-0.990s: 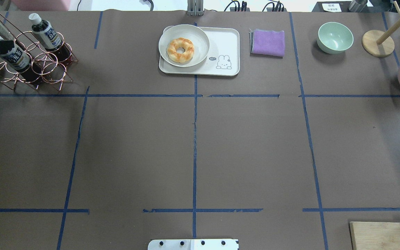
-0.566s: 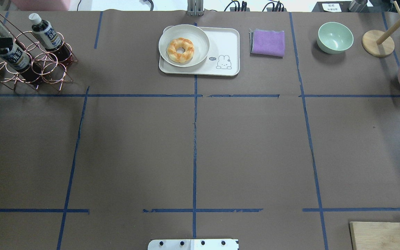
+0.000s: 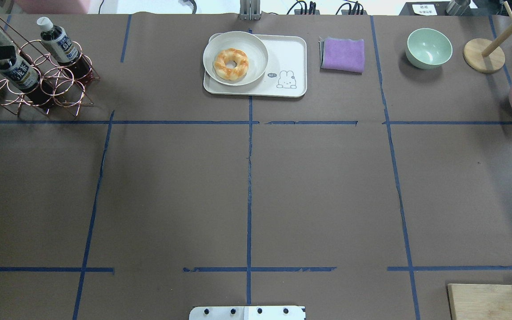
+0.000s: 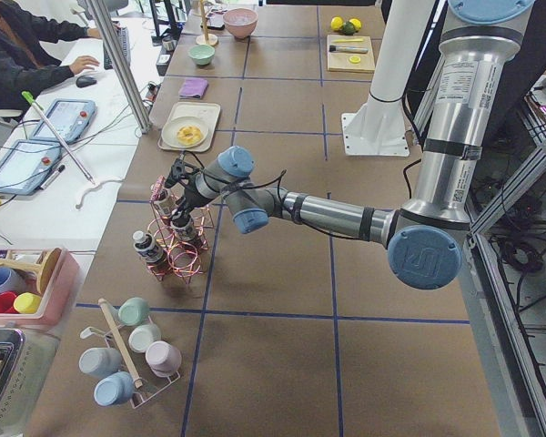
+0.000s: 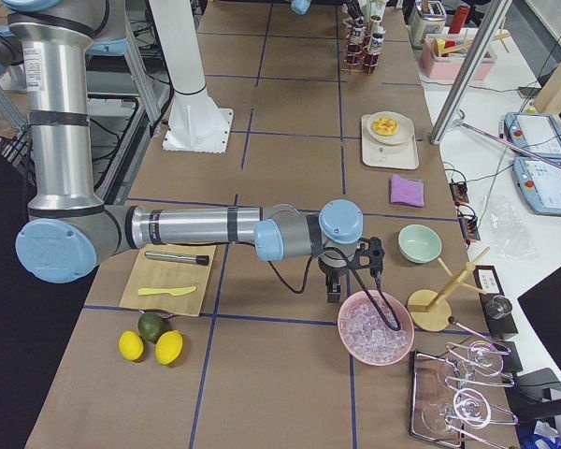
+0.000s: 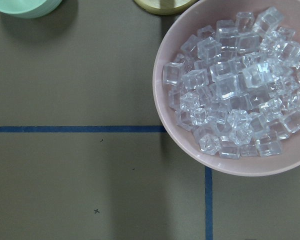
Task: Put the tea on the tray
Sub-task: 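Reach the left gripper down to a dark tea bottle in the copper rack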
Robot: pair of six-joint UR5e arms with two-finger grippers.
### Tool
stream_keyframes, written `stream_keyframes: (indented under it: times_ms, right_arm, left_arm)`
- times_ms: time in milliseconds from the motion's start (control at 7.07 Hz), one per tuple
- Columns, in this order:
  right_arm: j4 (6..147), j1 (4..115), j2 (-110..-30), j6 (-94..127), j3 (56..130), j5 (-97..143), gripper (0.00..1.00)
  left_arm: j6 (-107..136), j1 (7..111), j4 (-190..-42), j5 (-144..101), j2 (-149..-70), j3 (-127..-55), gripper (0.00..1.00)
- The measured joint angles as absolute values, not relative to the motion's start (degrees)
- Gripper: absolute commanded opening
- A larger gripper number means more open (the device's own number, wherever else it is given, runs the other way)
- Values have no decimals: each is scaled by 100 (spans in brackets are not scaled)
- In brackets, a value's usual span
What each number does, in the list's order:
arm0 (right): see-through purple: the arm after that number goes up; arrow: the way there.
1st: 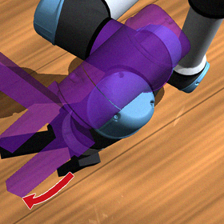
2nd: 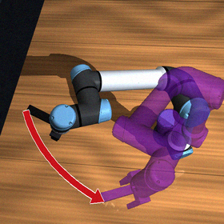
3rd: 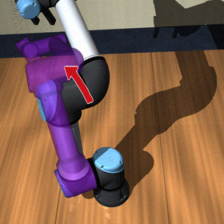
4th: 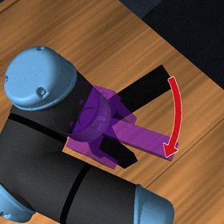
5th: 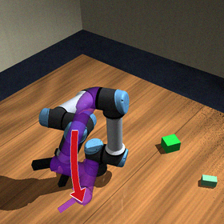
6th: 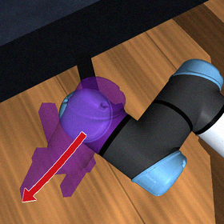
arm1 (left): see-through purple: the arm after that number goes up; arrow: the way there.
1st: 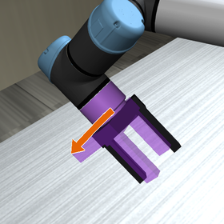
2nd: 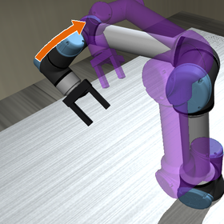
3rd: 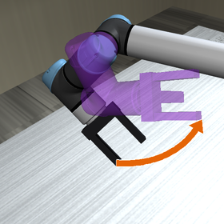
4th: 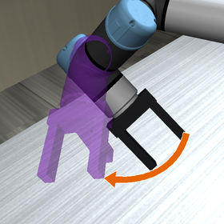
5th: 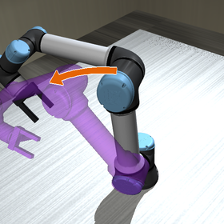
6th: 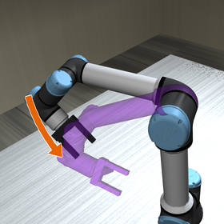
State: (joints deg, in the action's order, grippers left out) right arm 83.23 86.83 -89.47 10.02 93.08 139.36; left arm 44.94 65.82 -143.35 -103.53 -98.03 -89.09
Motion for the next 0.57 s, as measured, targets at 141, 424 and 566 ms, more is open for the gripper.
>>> stream_keyframes:
  times_ms: [141,424,566]
  right_arm:
    - [8323,8684,-8947,1002,9308,13938,100]
    - [8323,8687,-8947,1004,9313,13945,100]
    - [8323,8689,-8950,1006,9315,13947,100]
  left_arm:
    - [4492,6583,-14335,-10354,-9801,-8906,55]
    - [4491,6592,-14335,-10354,-9794,-8898,34]
    - [4491,6596,-14335,-10353,-9792,-8896,23]
